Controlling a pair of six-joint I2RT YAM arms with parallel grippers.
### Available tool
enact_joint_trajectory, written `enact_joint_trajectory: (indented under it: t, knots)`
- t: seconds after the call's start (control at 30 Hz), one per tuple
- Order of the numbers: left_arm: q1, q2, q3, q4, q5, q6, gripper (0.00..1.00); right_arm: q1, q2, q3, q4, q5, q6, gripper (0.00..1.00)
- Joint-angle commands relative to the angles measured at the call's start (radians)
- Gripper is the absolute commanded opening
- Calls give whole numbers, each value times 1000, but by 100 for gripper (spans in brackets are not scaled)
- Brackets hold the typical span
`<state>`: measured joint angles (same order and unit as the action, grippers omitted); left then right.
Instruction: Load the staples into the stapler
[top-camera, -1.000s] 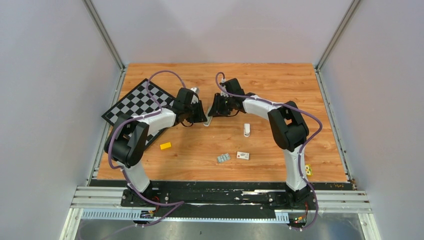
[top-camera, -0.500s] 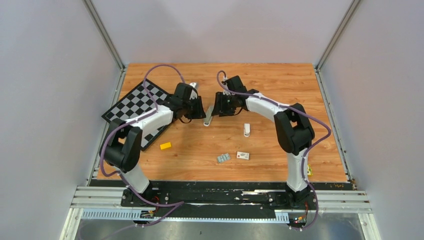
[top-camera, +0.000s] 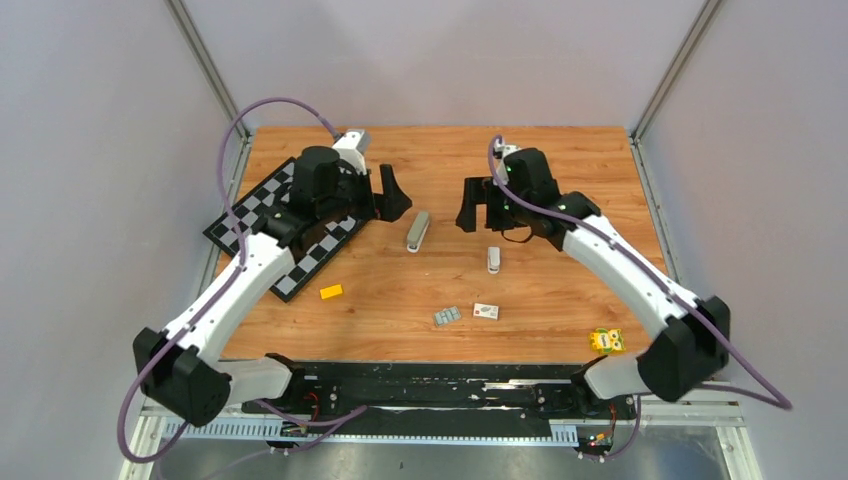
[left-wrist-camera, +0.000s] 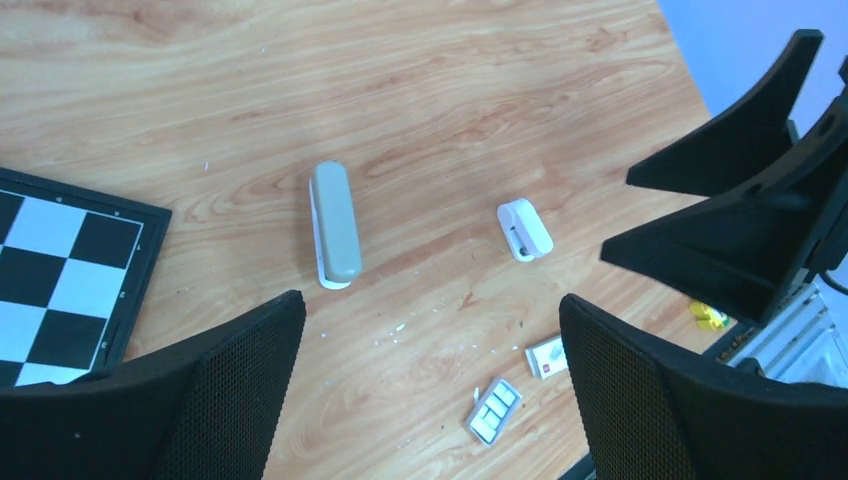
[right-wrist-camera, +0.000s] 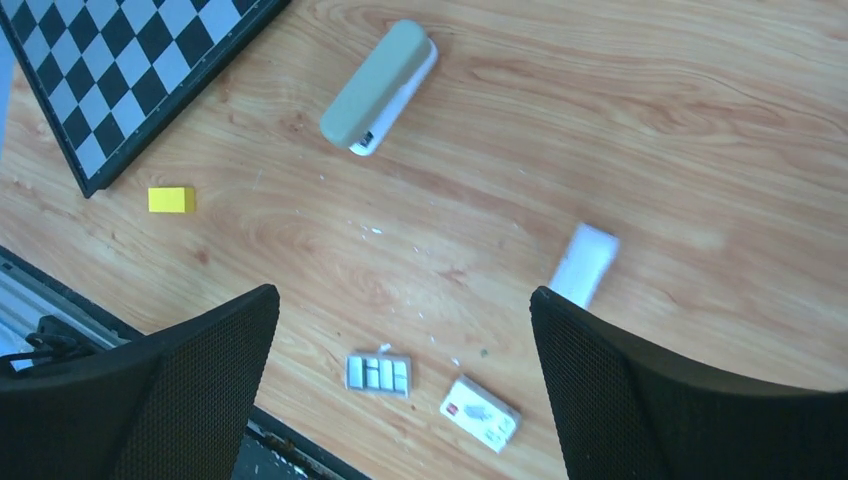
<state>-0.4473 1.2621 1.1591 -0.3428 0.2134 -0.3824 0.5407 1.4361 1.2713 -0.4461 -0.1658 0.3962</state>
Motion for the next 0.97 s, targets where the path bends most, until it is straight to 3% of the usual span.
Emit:
enact_joint_trajectory:
  t: [0.0, 0.13, 0.5, 0.93]
  knots:
    - [-1, -100, -25, -66, 12, 35, 100, -6, -142, -67, -167, 159, -38, 100]
    - [0, -179, -85, -60, 14, 30, 100, -6, -271, -123, -227, 244, -36, 100]
    - [-1, -323, -293, 28, 34, -43, 100, -6, -578, -229, -258, 301, -1, 100]
    - [0, -357, -296, 37, 36, -43, 100, -6, -689, -273, -255, 354, 6, 100]
